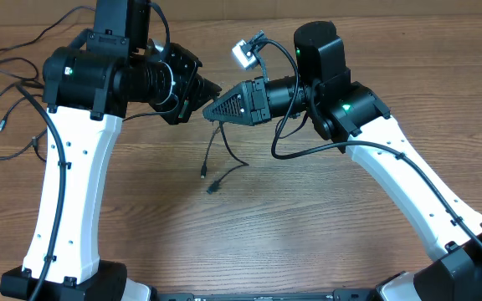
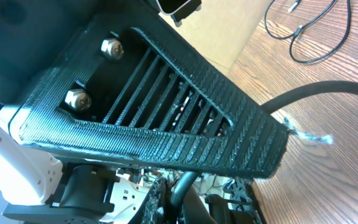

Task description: Untangle cables

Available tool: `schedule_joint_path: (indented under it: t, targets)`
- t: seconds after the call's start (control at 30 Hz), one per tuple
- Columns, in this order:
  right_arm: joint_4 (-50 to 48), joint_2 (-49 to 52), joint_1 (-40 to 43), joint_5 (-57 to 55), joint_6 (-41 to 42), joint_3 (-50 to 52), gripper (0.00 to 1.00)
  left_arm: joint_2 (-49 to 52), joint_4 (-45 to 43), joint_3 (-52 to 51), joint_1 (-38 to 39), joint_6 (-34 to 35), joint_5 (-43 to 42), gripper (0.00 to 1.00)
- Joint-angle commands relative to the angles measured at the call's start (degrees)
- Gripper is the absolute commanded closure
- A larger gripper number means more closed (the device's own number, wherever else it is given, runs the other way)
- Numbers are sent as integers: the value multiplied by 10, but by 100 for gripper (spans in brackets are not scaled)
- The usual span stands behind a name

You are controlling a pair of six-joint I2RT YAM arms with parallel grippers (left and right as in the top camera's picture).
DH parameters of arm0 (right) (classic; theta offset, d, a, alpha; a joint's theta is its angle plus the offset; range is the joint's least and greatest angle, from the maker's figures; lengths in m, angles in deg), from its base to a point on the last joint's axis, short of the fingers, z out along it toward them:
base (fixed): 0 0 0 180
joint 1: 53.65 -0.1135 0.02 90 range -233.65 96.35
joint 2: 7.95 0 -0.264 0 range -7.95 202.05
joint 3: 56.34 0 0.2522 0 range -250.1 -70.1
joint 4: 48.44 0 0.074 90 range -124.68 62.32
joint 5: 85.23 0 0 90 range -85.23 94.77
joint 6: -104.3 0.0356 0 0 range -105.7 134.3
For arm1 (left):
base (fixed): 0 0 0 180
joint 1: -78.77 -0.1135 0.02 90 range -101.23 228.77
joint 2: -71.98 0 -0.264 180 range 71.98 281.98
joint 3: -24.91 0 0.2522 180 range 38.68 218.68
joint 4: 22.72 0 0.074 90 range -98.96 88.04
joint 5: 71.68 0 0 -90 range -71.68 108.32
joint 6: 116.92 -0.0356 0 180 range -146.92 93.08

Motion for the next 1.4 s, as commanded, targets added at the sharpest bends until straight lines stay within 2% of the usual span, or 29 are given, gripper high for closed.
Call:
schedule_joint_path:
  t: [0.0, 0.03, 0.1, 0.17, 0.23, 0.37, 0.53, 0.67, 0.77, 0.9, 1.0, 1.37]
  targets:
    - [3, -3, 3, -3, 1, -2, 90, 4, -6, 4, 0, -46, 10, 96]
    - [11, -3, 5, -4, -4, -2, 77, 4, -6, 4, 0, -46, 21, 96]
    - [32, -3, 10, -15, -16, -2, 41, 0, -6, 4, 0, -45, 46, 96]
    - [61, -3, 18, -35, -30, -2, 16, -7, -6, 4, 0, -45, 74, 96]
    - [94, -3, 30, -62, -46, -2, 0, -17, -5, 4, -1, -45, 104, 96]
    - [173, -3, 57, -150, -70, -2, 0, -51, 16, 4, -7, -45, 198, 96]
    - [305, -3, 97, -317, -70, -2, 0, -108, 91, 4, -20, -45, 360, 96]
    - [376, -3, 118, -418, -70, -2, 0, -141, 139, 4, -34, -47, 443, 96]
    - [403, -3, 126, -435, -76, -2, 0, -149, 182, 4, -54, -47, 473, 96]
    - [410, -3, 126, -435, -77, -1, 0, -149, 189, -1, -99, -117, 471, 96]
    - [412, -3, 126, -442, -81, -1, 0, -149, 189, -1, -133, -140, 470, 96]
    - [414, -3, 126, -496, -80, -1, 0, -143, 188, -37, -323, -143, 514, 96]
